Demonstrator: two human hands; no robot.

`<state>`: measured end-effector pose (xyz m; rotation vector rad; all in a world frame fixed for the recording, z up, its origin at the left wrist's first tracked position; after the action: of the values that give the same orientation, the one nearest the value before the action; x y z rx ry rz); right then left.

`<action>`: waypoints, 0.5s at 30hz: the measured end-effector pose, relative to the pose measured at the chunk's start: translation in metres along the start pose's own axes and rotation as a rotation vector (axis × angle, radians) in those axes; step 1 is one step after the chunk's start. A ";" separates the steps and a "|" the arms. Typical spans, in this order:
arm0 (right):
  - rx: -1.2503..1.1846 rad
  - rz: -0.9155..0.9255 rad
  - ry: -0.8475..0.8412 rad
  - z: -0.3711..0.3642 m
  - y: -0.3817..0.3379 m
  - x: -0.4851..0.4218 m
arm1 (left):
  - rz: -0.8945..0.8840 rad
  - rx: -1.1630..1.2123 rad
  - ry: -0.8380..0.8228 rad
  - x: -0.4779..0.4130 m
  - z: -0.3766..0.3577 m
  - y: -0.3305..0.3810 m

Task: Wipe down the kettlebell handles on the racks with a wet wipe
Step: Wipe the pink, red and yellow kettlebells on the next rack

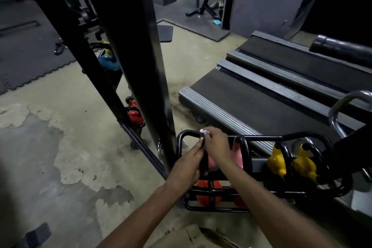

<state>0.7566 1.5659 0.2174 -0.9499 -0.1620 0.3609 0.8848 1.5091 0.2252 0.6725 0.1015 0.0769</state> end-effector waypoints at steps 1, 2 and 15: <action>0.072 0.019 -0.060 -0.005 -0.004 -0.011 | -0.009 0.001 -0.003 0.000 0.001 0.001; 0.163 0.027 -0.145 -0.012 -0.008 -0.020 | -0.021 0.005 -0.001 0.000 0.002 0.002; 0.236 0.353 -0.124 0.005 -0.021 0.003 | 0.255 0.303 0.137 0.026 -0.019 -0.020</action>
<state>0.7625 1.5596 0.2373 -0.7202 -0.0618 0.7488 0.9088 1.5079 0.1960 0.9804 0.1612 0.3585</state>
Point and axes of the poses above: each hand's wrist, its own x-axis away from the middle knuckle, its own z-axis out of the back of the hand, y = z × x, the point moved 9 cm from there along -x, towards the middle knuckle, and after that the axes turned 3 degrees about y, right-handed, at the moved point
